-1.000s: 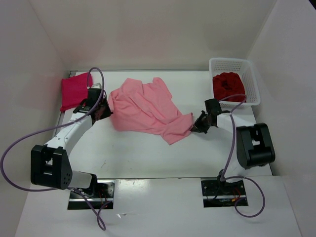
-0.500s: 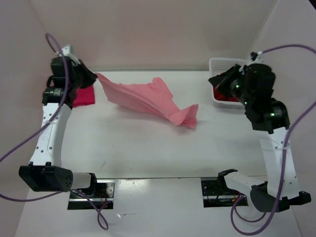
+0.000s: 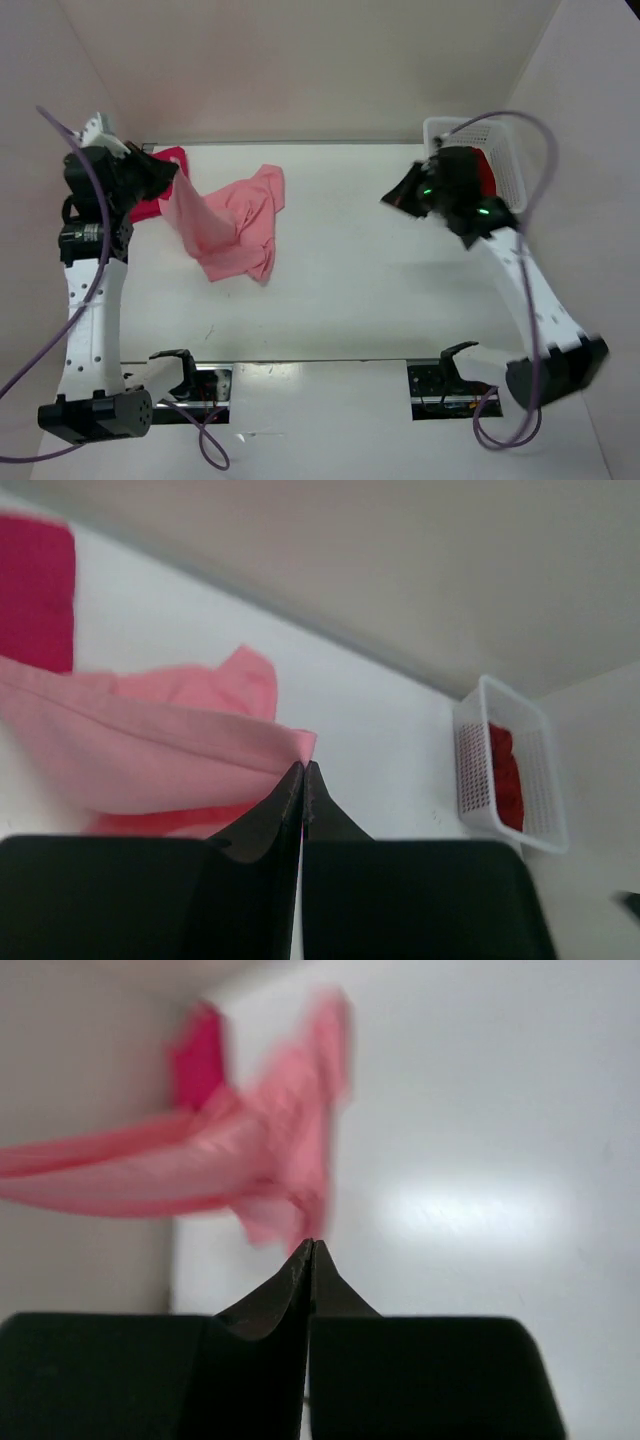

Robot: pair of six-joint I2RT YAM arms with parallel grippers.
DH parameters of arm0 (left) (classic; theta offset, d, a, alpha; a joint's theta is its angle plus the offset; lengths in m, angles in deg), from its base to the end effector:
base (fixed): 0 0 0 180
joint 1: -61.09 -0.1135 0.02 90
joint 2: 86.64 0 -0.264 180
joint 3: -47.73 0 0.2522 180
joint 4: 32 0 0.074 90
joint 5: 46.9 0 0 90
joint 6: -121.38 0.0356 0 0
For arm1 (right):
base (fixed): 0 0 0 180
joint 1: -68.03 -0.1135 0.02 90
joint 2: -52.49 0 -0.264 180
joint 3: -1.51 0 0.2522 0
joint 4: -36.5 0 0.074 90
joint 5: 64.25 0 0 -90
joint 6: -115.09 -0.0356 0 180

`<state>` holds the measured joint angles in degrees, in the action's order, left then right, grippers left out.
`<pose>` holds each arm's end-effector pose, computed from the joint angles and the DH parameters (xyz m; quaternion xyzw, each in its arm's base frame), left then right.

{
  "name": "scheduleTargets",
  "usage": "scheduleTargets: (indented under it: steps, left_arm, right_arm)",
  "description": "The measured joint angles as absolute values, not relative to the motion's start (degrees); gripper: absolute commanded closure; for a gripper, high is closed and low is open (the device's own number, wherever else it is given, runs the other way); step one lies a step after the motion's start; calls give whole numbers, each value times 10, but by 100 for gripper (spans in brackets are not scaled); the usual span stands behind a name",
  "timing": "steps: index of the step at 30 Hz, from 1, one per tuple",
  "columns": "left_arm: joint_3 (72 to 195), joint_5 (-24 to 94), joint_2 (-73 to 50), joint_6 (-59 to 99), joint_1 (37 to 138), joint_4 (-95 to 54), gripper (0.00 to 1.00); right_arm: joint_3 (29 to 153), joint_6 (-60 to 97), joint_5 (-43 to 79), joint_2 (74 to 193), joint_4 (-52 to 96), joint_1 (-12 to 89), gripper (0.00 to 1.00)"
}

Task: Fold and stack the t-shirts
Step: Flatten out the tshirt

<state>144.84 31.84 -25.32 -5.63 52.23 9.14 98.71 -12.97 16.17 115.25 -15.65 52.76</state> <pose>0.2049 0.0249 0.4824 -0.2259 0.7033 -0.2333 0.6323 0.2021 0.0613 0.4577 0.1107 0.7986 0.3240 0.4950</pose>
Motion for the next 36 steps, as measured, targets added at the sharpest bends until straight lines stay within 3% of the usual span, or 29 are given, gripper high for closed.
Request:
scheduleTargets:
  steps: [5, 9, 16, 22, 31, 34, 35, 36]
  left_arm:
    - [1274, 312, -239, -68, 522, 81, 100]
    - [1213, 326, -236, -67, 521, 101, 100]
    - [1234, 376, -251, -59, 523, 96, 100]
    - [1238, 395, -270, -48, 530, 96, 100]
    - [1206, 338, -276, -26, 536, 56, 100]
    - [1194, 343, -270, -9, 546, 58, 100]
    - [1192, 343, -268, -3, 549, 59, 100]
    - [1192, 345, -267, -1, 551, 60, 100]
  right_arm:
    - [797, -143, 155, 1359, -115, 422, 100]
    - [760, -160, 137, 1394, -77, 361, 100]
    - [833, -194, 100, 1527, 75, 311, 100]
    - [935, -205, 100, 1653, 83, 247, 100]
    - [997, -218, 135, 1661, 92, 200, 99]
    - [1001, -232, 135, 1665, 85, 205, 89]
    - [1005, -235, 135, 1670, 84, 205, 77]
    - [1008, -239, 135, 1676, 83, 207, 74]
